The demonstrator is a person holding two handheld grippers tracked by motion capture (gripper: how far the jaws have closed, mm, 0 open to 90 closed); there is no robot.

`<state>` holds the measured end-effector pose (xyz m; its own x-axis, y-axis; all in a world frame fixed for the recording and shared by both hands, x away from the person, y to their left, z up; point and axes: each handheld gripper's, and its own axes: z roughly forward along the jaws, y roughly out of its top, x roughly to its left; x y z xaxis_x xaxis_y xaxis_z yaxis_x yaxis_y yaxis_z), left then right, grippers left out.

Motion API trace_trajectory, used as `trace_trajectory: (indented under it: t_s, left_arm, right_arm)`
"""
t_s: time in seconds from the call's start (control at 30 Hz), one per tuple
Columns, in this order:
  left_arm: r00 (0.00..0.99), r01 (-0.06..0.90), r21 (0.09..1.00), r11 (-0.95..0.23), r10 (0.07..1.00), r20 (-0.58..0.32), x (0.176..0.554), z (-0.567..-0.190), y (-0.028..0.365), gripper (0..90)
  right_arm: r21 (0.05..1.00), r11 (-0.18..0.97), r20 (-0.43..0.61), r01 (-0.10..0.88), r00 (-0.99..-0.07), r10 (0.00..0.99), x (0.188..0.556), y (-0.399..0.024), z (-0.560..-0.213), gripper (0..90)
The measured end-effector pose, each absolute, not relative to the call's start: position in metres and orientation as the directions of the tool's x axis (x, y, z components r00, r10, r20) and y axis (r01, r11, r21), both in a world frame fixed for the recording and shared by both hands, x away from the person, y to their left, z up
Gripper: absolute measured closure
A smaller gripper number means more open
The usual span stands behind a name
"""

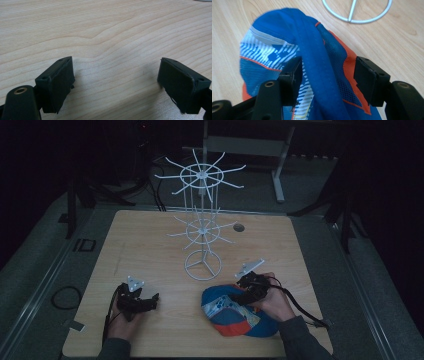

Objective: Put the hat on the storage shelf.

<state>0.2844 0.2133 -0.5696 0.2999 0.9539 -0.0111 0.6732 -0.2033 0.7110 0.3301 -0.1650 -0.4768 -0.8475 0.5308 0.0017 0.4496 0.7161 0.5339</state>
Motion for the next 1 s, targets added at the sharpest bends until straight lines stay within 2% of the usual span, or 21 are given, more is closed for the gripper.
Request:
trace_trajectory:
  t_s: [0.2,0.47,0.57,0.6,0.63,0.67,0.73,0.77,0.8,0.93,1.0]
  left_arm:
    - [0.299,0.673,0.711,-0.202,0.954,-0.013,0.284,-0.57,0.213,14.2]
    - [0.302,0.674,0.71,-0.206,0.953,-0.01,0.284,-0.569,0.213,14.2]
    - [0.302,0.674,0.71,-0.206,0.953,-0.01,0.284,-0.569,0.213,14.2]
    - [0.302,0.674,0.71,-0.205,0.953,-0.01,0.284,-0.569,0.213,14.2]
    - [0.301,0.674,0.71,-0.205,0.953,-0.01,0.284,-0.569,0.213,14.2]
    - [0.302,0.674,0.71,-0.206,0.953,-0.01,0.284,-0.569,0.213,14.2]
    - [0.302,0.674,0.71,-0.206,0.953,-0.01,0.284,-0.569,0.213,14.2]
    - [0.302,0.674,0.71,-0.206,0.953,-0.01,0.284,-0.569,0.213,14.3]
    - [0.302,0.674,0.71,-0.206,0.953,-0.01,0.284,-0.569,0.213,14.2]
    - [0.301,0.673,0.711,-0.205,0.954,-0.01,0.284,-0.57,0.213,14.2]
    - [0.3,0.673,0.711,-0.203,0.954,-0.011,0.284,-0.57,0.213,14.2]
  right_arm:
    - [0.501,0.739,0.012,0.449,-0.858,0.513,0.334,-0.158,-0.486,38.3]
    - [0.458,0.767,0.039,0.449,-0.872,0.488,0.343,-0.154,-0.495,44.2]
    - [0.442,0.783,0.066,0.438,-0.886,0.459,0.347,-0.153,-0.499,52.4]
    - [0.442,0.783,0.066,0.438,-0.886,0.459,0.347,-0.153,-0.499,52.4]
    - [0.438,0.79,0.076,0.429,-0.893,0.443,0.348,-0.152,-0.5,58.7]
    - [0.438,0.79,0.076,0.429,-0.893,0.443,0.348,-0.152,-0.5,58.7]
    - [0.437,0.799,0.075,0.414,-0.902,0.426,0.348,-0.152,-0.5,68.2]
    - [0.439,0.802,0.075,0.405,-0.906,0.416,0.347,-0.153,-0.5,75.9]
    - [0.439,0.802,0.075,0.405,-0.906,0.416,0.347,-0.153,-0.5,75.9]
    - [0.461,0.795,0.067,0.394,-0.909,0.411,0.345,-0.156,-0.494,85.6]
    - [0.475,0.789,0.067,0.39,-0.91,0.409,0.343,-0.158,-0.49,86.9]
